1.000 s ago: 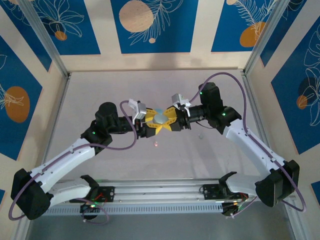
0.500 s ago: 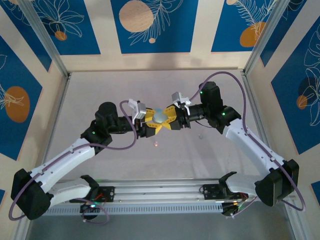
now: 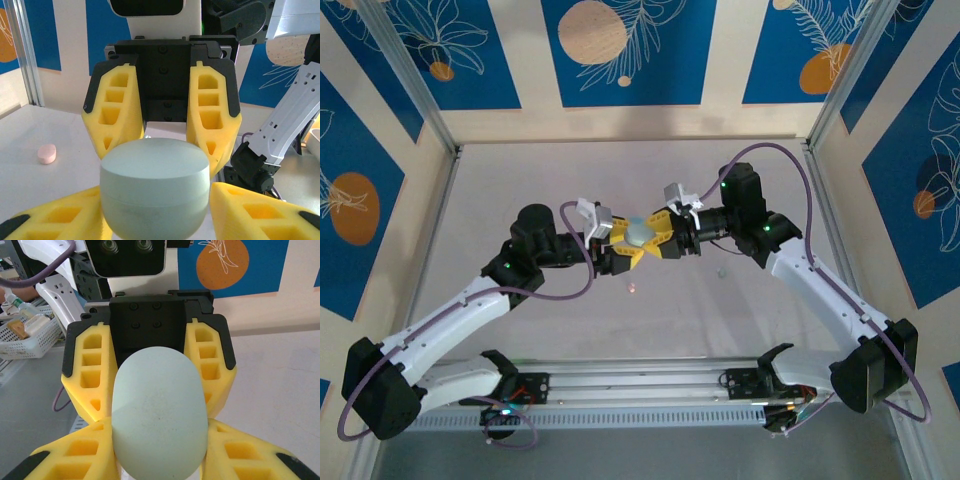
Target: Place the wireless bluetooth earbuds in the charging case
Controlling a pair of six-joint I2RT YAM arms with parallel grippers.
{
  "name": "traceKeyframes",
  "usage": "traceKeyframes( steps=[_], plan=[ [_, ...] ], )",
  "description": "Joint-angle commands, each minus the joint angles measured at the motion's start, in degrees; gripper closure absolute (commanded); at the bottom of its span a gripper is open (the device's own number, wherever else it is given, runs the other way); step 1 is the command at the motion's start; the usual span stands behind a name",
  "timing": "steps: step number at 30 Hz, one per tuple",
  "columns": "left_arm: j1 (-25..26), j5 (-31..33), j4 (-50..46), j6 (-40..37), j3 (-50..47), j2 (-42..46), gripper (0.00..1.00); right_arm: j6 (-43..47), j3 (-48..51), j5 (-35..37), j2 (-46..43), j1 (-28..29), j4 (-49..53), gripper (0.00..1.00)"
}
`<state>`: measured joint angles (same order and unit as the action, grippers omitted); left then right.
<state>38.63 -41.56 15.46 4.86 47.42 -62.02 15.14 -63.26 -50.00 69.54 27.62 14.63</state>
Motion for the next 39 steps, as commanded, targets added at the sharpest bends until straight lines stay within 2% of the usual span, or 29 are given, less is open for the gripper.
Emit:
traceKeyframes(
  steps=[1,20,27,33,39],
  plan=[
    [-0.16,-1.33,3.19,1.10,1.40,0.23,0.48,1.70,0.69,-1.15,-1.16,-0.37,1.70,0.66],
    [-0.15,-1.36,3.56,2.17,1.19,-0.03,0.44,2.77,1.21,-1.23,-1.69,-0.45,1.90,0.67],
    [-0.17,-2.02,1.62,1.95,1.88,-0.62,0.54,0.46,1.57,-1.48,-1.60,-0.46,-0.65,0.67],
    [-0.05,-2.86,0.01,1.37,2.59,-1.39,0.58,-0.72,1.74,-1.79,-1.67,-0.46,-1.88,0.66],
    [0.04,-3.22,-0.17,0.67,2.50,-1.35,0.52,-1.32,1.74,-2.01,-1.72,-0.63,-1.85,0.67]
  ],
)
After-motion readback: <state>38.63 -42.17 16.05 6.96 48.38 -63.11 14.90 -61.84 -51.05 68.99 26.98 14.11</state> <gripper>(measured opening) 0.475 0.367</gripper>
